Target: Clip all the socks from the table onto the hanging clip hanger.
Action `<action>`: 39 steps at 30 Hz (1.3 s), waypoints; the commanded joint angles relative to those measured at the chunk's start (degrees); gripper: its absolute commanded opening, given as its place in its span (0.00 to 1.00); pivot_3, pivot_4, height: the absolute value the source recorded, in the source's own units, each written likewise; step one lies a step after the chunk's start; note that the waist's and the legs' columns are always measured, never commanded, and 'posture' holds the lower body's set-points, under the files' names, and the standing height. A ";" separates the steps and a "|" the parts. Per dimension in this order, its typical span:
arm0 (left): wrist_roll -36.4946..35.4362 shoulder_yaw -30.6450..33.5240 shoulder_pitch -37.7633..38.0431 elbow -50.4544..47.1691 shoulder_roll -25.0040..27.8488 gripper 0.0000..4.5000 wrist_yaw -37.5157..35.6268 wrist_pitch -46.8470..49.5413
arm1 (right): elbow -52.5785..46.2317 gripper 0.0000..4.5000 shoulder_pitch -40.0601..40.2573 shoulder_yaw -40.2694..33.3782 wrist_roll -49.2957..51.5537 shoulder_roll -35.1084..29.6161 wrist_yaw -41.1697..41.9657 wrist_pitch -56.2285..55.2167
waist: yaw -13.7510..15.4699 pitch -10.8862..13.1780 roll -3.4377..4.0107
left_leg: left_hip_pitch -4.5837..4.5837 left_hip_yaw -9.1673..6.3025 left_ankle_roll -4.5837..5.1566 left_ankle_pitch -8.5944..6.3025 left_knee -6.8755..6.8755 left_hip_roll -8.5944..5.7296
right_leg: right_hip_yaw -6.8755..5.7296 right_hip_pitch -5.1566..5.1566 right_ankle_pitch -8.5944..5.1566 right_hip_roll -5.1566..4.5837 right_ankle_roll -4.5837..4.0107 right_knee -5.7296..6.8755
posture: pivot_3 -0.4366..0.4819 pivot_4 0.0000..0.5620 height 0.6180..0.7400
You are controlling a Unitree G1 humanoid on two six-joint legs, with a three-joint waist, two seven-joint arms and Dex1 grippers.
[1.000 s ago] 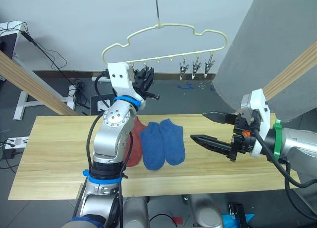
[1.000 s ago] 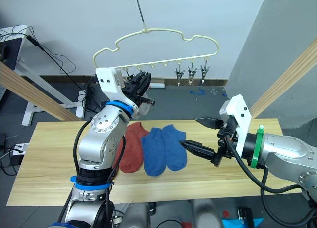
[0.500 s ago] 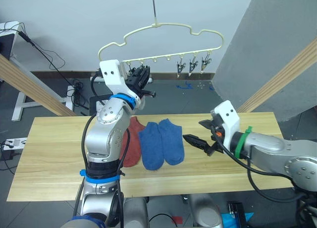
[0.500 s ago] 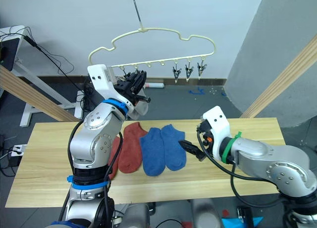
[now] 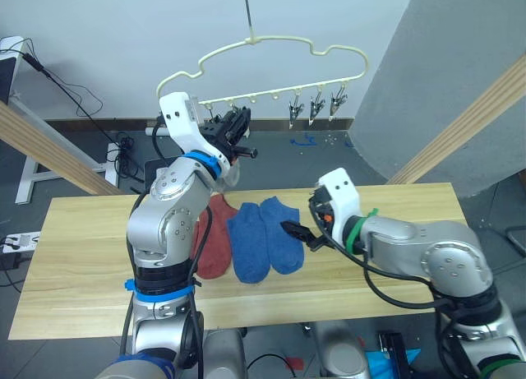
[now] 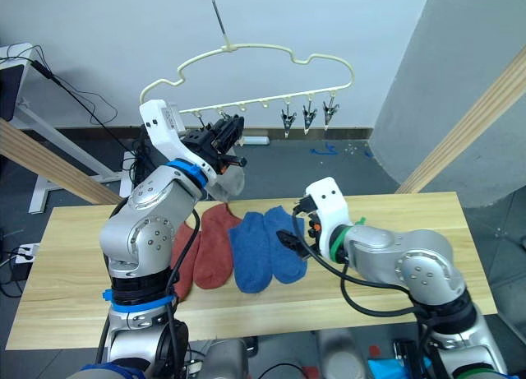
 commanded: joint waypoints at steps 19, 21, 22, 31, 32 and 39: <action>-2.81 -0.13 -1.37 -3.26 2.27 0.07 0.74 1.75 | 18.89 1.00 -10.74 11.37 -35.11 9.23 17.19 -5.14 | 0.11 0.05 0.09 | -0.51 -0.10 0.00 0.00 0.08 -0.03 | -0.13 -0.45 0.20 -0.07 -0.32 0.09 | 0.20 0.70 1.00; -2.87 -0.19 -1.31 -3.30 2.23 0.07 0.91 1.76 | 21.01 1.00 -11.09 11.36 -37.10 9.98 19.25 -6.40 | 0.14 0.06 0.10 | -0.50 -0.12 0.00 0.00 0.09 -0.02 | -0.16 -0.45 0.20 -0.05 -0.32 0.11 | 0.20 0.70 1.00; -2.87 -0.32 -1.22 -3.35 2.29 0.07 0.95 1.77 | 22.10 1.00 -11.26 11.59 -38.24 10.29 20.21 -7.12 | 0.15 0.06 0.10 | -0.51 -0.14 0.00 0.00 0.09 -0.02 | -0.17 -0.45 0.20 -0.05 -0.32 0.11 | 0.20 0.70 1.00; -2.69 -0.79 -1.07 -3.94 2.64 0.07 1.58 1.81 | 27.94 1.00 -9.11 13.94 -45.48 13.67 27.57 -10.68 | 0.24 0.08 0.11 | -0.52 -0.14 0.00 0.00 0.09 -0.02 | -0.18 -0.44 0.21 -0.07 -0.33 0.11 | 0.24 0.71 1.00; -2.63 -0.82 -1.02 -3.98 2.64 0.07 1.62 1.77 | 28.39 1.00 -8.53 14.39 -46.41 13.84 28.19 -11.16 | 0.26 0.08 0.11 | -0.52 -0.15 0.00 0.00 0.09 -0.02 | -0.18 -0.44 0.21 -0.07 -0.33 0.11 | 0.24 0.71 1.00; -2.62 -0.99 -0.94 -4.08 2.63 0.07 1.75 1.79 | 30.50 1.00 -6.48 14.65 -51.50 15.05 30.80 -13.28 | 0.30 0.09 0.12 | -0.51 -0.16 0.00 0.00 0.15 -0.03 | -0.18 -0.43 0.23 -0.08 -0.31 0.15 | 0.24 0.71 1.00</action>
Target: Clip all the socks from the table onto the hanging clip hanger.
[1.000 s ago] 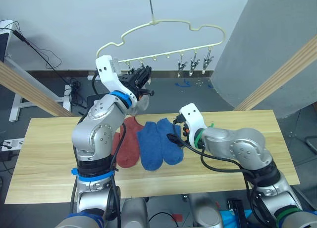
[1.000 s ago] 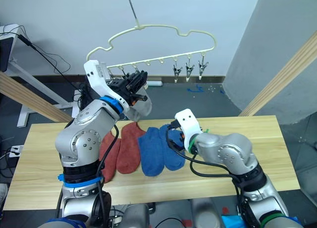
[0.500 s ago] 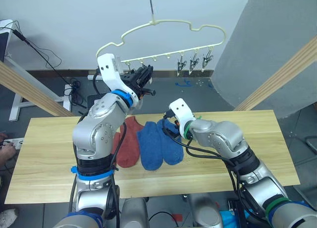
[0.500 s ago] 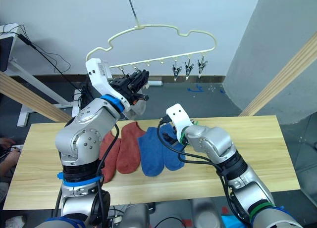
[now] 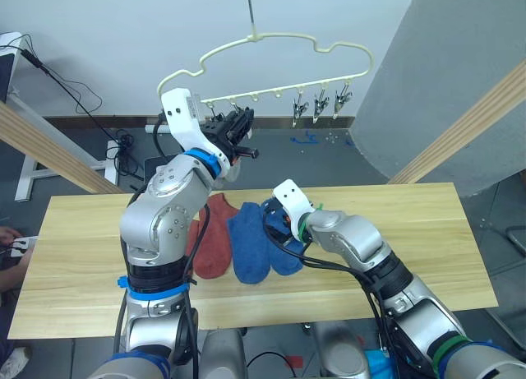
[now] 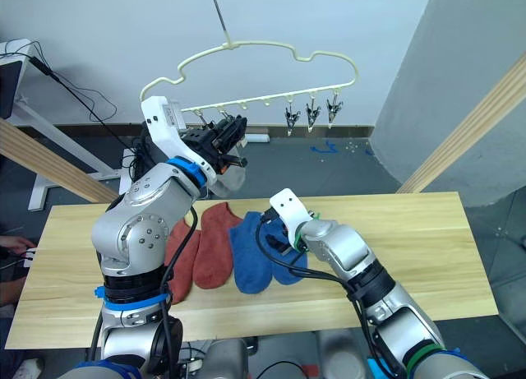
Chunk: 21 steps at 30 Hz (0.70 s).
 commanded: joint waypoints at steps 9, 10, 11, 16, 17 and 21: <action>0.31 -0.50 -0.04 -2.69 0.26 0.07 0.15 -1.07 | -1.43 1.00 1.56 -0.57 -4.61 0.37 4.80 0.42 | 0.02 0.00 0.00 | 0.00 -0.01 0.00 0.00 0.05 0.00 | 0.00 0.02 0.02 0.01 0.01 0.02 | 0.23 0.70 1.00; 0.33 -0.57 -0.01 -2.69 0.18 0.07 0.18 -1.14 | -1.20 1.00 1.69 -0.46 -5.23 0.24 4.94 0.21 | 0.03 0.00 0.00 | 0.00 -0.01 0.00 0.00 0.05 0.00 | 0.00 0.01 0.02 0.01 0.00 0.01 | 0.23 0.70 1.00; 0.37 -0.64 0.00 -2.66 0.12 0.07 0.19 -1.24 | -0.84 1.00 1.85 -0.41 -5.80 0.13 5.08 -0.07 | 0.03 0.00 0.00 | 0.00 -0.01 0.00 0.00 0.05 0.00 | 0.00 0.02 0.02 0.00 0.00 0.01 | 0.23 0.70 1.00; 0.47 -0.93 0.15 -2.65 -0.06 0.07 0.29 -1.49 | -1.03 1.00 2.80 -0.76 -7.88 -0.72 6.06 -0.52 | 0.04 0.00 0.00 | 0.00 -0.01 0.00 0.00 0.05 -0.01 | 0.00 0.01 0.03 0.00 0.00 0.01 | 0.23 0.70 1.00; 0.46 -0.94 0.19 -2.69 -0.09 0.07 0.30 -1.49 | -1.23 1.00 3.03 -0.71 -8.36 -1.08 6.30 -0.60 | 0.04 0.00 0.00 | 0.00 -0.01 0.00 0.00 0.05 -0.01 | 0.00 0.02 0.03 0.00 0.00 0.01 | 0.23 0.70 1.00; 0.57 -0.96 0.26 -2.75 -0.10 0.07 0.26 -1.49 | -1.79 1.00 3.71 -0.98 -9.24 -1.21 7.30 -0.49 | 0.04 0.00 0.00 | 0.00 -0.01 0.00 0.00 0.06 -0.01 | 0.00 0.02 0.03 0.00 0.01 0.01 | 0.23 0.70 1.00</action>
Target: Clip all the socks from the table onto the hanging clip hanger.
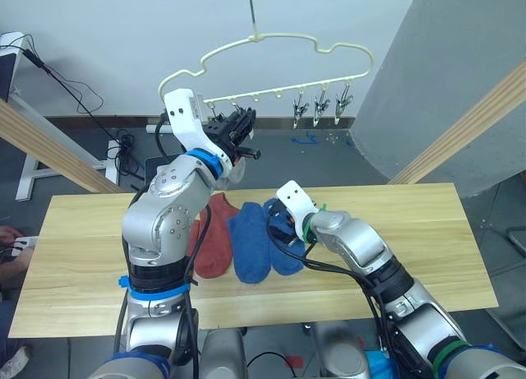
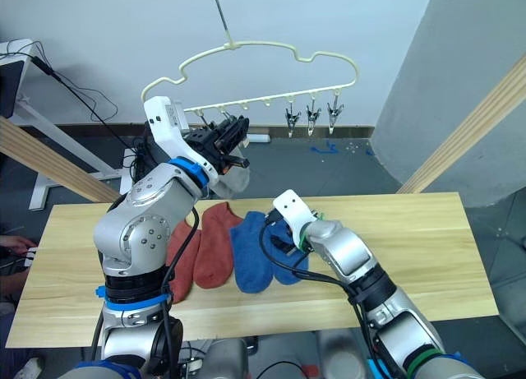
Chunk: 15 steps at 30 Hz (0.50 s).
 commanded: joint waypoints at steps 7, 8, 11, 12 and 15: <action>0.43 -0.38 0.29 -2.88 -0.12 0.07 0.09 -1.18 | -0.61 1.00 1.82 -0.59 -2.08 0.88 1.32 0.61 | -0.01 0.00 0.00 | 0.00 0.00 0.00 0.00 0.02 0.00 | 0.00 0.00 0.01 0.00 -0.01 0.01 | 0.23 0.69 1.00; 0.48 -0.40 0.36 -2.97 -0.11 0.07 0.07 -1.15 | -0.72 1.00 1.92 -0.59 -2.30 0.93 1.44 0.66 | -0.01 0.00 0.00 | 0.00 0.00 0.00 0.00 0.02 0.00 | 0.00 0.00 0.01 0.00 -0.01 0.01 | 0.23 0.69 1.00; 0.50 -0.36 0.47 -3.04 -0.18 0.07 0.07 -1.08 | -0.90 1.00 2.09 -0.74 -2.67 1.07 1.65 0.83 | -0.01 0.00 0.00 | 0.00 0.00 0.00 0.00 0.02 0.01 | 0.00 0.01 0.02 0.00 -0.01 0.01 | 0.23 0.69 1.00; 0.55 -0.41 0.50 -3.01 -0.19 0.07 0.04 -1.10 | -0.90 1.00 2.12 -0.74 -2.79 1.08 1.66 0.83 | -0.02 0.00 0.00 | 0.00 0.00 0.00 0.00 0.02 0.01 | 0.00 0.01 0.02 0.00 -0.01 0.01 | 0.23 0.69 1.00; 0.63 -0.45 0.53 -2.98 -0.19 0.07 0.03 -1.12 | -1.21 1.00 2.26 -0.93 -2.99 1.28 1.73 1.10 | -0.03 0.00 0.00 | 0.00 0.00 0.00 0.00 0.03 0.01 | 0.00 0.01 0.03 0.00 -0.02 0.02 | 0.22 0.70 1.00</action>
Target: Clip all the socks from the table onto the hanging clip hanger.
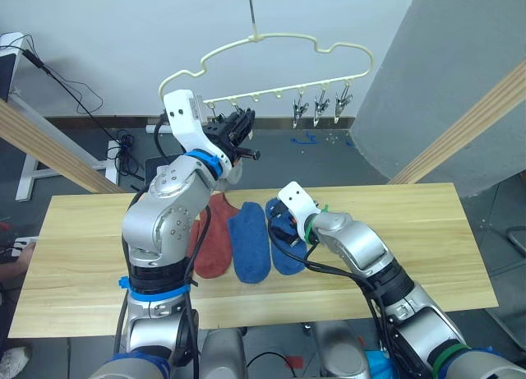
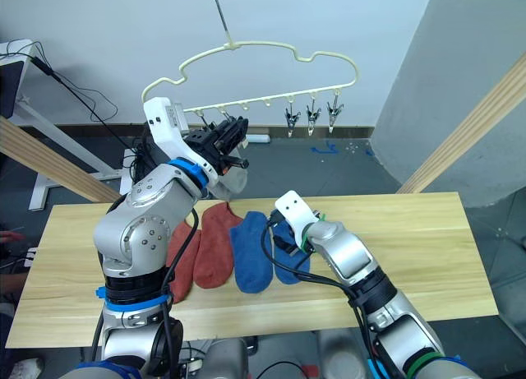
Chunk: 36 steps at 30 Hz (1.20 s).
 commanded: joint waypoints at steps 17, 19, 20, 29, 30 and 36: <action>0.41 -0.63 0.15 -2.21 -0.15 0.07 -0.09 -1.46 | -0.89 0.23 1.09 -1.27 -1.23 1.26 0.87 1.45 | -0.05 0.00 0.00 | 0.00 0.00 0.00 0.00 0.00 0.00 | 0.00 0.00 0.01 0.00 -0.01 0.00 | 0.22 0.70 1.00; 0.41 -0.61 0.12 -2.21 -0.19 0.07 -0.06 -1.49 | -0.95 0.07 1.13 -1.28 -1.48 1.27 0.88 1.62 | -0.04 0.00 0.00 | 0.00 0.00 0.00 0.00 0.00 0.00 | 0.00 0.00 0.01 0.00 -0.01 0.00 | 0.22 0.70 1.00; 0.42 -0.61 0.12 -2.22 -0.20 0.07 -0.06 -1.50 | -0.96 0.01 1.14 -1.29 -1.63 1.29 0.93 1.71 | -0.04 0.00 0.00 | 0.00 0.00 0.00 0.00 0.01 0.00 | 0.00 0.00 0.01 0.00 -0.01 0.00 | 0.22 0.70 1.00; -1.79 1.43 -0.82 -2.03 -0.82 0.07 0.40 0.16 | -3.77 0.01 1.85 -1.80 -1.74 0.07 2.54 0.15 | -0.04 0.00 0.00 | 0.00 0.00 0.00 0.00 0.01 0.00 | 0.00 0.00 0.02 0.00 0.00 0.00 | 0.22 0.70 1.00; -2.27 1.87 -1.18 -1.97 -0.69 0.07 0.42 0.51 | -5.08 0.01 2.00 -2.10 -1.30 -0.23 3.30 -0.40 | -0.03 0.00 0.00 | 0.00 0.00 0.00 0.00 0.01 -0.01 | 0.00 0.00 0.02 0.00 0.00 0.00 | 0.22 0.70 1.00; -4.97 4.13 -2.80 -1.31 0.00 0.07 0.41 2.88 | -10.27 0.01 2.95 -4.22 -0.18 -1.02 5.99 -7.45 | -0.08 0.00 0.00 | -0.01 0.01 0.00 0.00 0.01 0.00 | 0.01 -0.01 0.02 0.01 0.00 0.01 | 0.24 0.68 1.00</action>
